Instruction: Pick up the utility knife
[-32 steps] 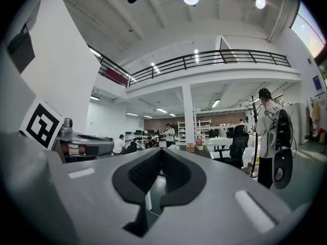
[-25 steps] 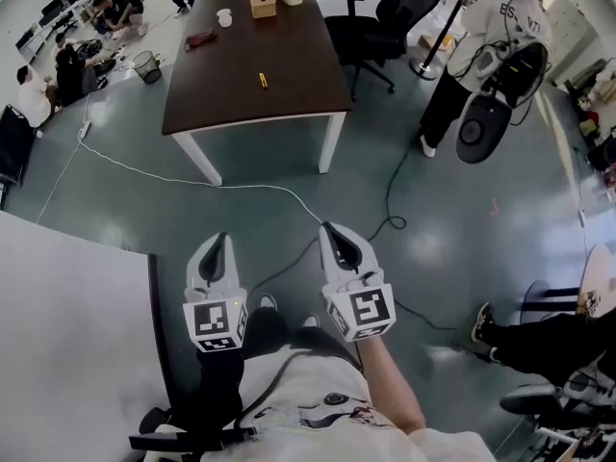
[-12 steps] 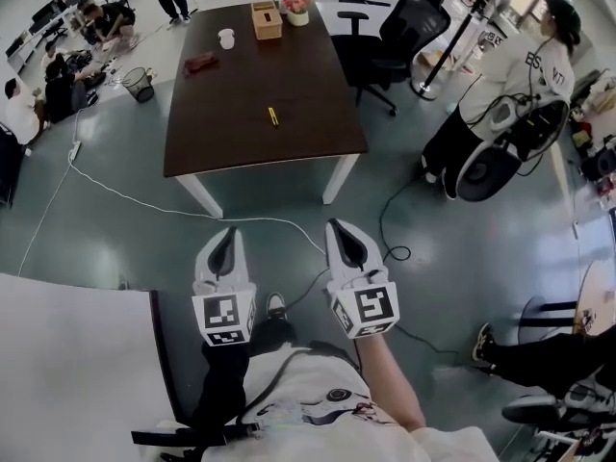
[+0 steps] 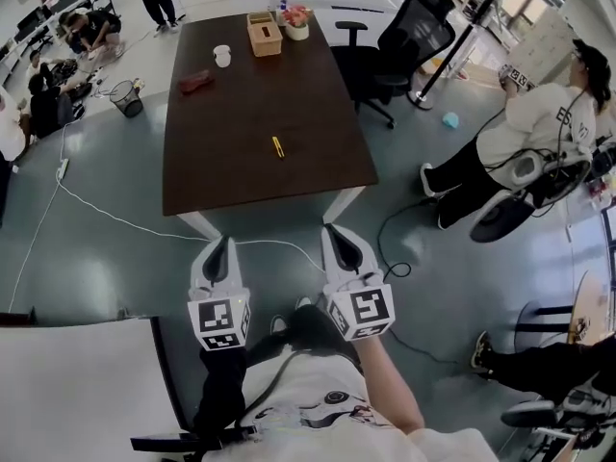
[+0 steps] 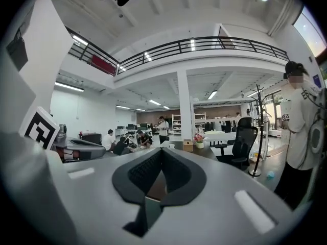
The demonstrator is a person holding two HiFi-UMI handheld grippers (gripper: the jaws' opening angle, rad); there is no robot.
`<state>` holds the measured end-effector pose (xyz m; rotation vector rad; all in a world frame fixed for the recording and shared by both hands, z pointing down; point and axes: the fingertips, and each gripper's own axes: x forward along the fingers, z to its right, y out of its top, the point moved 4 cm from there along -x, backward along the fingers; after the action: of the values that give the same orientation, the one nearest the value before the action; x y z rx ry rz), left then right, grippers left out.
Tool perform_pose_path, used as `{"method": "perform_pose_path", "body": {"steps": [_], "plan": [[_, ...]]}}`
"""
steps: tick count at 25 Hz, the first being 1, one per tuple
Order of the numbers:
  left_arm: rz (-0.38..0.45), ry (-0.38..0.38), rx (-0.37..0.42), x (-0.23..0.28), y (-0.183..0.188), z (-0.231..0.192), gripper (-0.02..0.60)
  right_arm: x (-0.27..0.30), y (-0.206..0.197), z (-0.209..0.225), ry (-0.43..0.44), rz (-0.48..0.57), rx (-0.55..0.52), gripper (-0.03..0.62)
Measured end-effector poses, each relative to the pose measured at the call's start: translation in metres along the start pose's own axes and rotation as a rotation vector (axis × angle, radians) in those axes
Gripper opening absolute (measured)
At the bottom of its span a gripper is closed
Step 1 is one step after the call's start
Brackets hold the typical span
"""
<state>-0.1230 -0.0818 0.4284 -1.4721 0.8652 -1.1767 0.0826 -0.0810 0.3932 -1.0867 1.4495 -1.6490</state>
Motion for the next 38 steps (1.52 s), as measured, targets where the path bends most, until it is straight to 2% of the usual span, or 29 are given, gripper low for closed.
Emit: {"method": "perform_pose_path", "body": {"steps": [3,9,13,19,28,32,38], "plan": [[-0.017,0.007,-0.011,0.030,-0.003,-0.011,-0.002,0.034,-0.004,0.010,0.018,-0.017,0.005,0.002],[-0.032,0.071,-0.011,0.099,-0.002,-0.038,-0.002,0.117,-0.026,0.040,0.080,-0.062,0.063,0.002],[-0.048,0.108,-0.012,0.155,0.013,-0.059,-0.002,0.176,-0.017,0.063,0.122,-0.069,0.074,0.002],[-0.104,0.107,-0.017,0.220,0.015,-0.068,-0.002,0.240,-0.017,0.101,0.161,-0.097,0.112,0.002],[-0.306,0.106,-0.092,0.263,-0.048,-0.091,-0.002,0.288,-0.074,0.104,0.175,-0.280,0.174,0.002],[-0.384,0.062,-0.117,0.286,-0.079,-0.101,-0.002,0.309,-0.106,0.103,0.168,-0.375,0.192,0.002],[-0.521,-0.027,-0.209,0.313,-0.126,-0.101,-0.002,0.334,-0.145,0.100,0.142,-0.501,0.230,0.002]]}}
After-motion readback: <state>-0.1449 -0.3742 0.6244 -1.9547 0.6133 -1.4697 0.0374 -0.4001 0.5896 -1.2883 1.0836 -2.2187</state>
